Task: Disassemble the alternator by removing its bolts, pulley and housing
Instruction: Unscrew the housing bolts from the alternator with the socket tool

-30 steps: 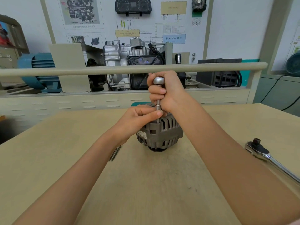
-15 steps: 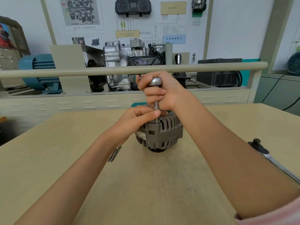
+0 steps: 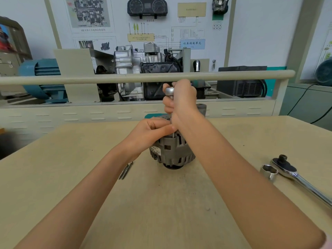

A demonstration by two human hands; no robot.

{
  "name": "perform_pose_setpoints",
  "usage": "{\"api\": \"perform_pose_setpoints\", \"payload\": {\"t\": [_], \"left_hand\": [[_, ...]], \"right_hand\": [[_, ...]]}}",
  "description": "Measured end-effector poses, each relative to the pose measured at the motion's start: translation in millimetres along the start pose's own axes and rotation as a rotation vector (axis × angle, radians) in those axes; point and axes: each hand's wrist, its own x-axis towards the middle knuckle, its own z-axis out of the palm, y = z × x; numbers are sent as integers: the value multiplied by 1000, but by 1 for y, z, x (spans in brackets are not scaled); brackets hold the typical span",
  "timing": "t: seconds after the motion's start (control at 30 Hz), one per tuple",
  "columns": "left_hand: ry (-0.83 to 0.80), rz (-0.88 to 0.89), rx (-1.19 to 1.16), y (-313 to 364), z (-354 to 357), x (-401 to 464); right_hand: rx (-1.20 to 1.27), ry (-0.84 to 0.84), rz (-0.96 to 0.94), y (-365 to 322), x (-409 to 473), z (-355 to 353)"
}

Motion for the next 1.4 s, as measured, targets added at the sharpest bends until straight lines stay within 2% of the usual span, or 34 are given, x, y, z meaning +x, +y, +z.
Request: {"api": "perform_pose_setpoints", "payload": {"t": [0.17, 0.23, 0.3, 0.37, 0.43, 0.63, 0.7, 0.77, 0.83, 0.9, 0.97, 1.1, 1.2, 1.3, 1.33, 1.4], "left_hand": [[-68, -23, -43, -1, -1, 1], [-68, -25, -40, 0, -2, 0], [-56, -22, -35, 1, -2, 0], [-41, -7, -29, 1, -1, 0], [-32, 9, -17, 2, 0, 0], [24, 14, 43, 3, 1, -1], [23, 27, 58, 1, 1, 0], [16, 20, 57, 0, 0, -1], [21, 8, 50, 0, 0, 0], [17, 7, 48, 2, 1, 0], [-12, 3, 35, 2, 0, 1], [-84, 15, -2, 4, 0, -1], [-90, 34, -13, 3, 1, 0], [-83, 49, -3, 3, 1, 1], [-77, 56, 0, 0, 0, 1], [-61, 48, 5, -1, 1, 2]], "right_hand": [[24, -480, 480, -13, 16, -12], [33, -600, 575, -14, 19, -14], [47, -641, 599, -13, 19, -14], [73, -632, 566, -13, 16, -15], [74, -547, 473, -13, 10, -15], [7, 59, -3, 1, 0, 0], [24, 168, -158, 8, -3, 4], [24, 208, -227, 12, -5, 7], [41, 189, -184, 10, -4, 8], [62, 108, -42, 2, -2, 5], [19, -52, 137, -5, 1, -2], [-33, -475, 442, -14, 9, -12], [8, -650, 586, -14, 14, -13], [47, -631, 588, -16, 11, -14], [37, -561, 528, -15, 8, -13], [-5, -296, 315, -10, 1, -7]]}}
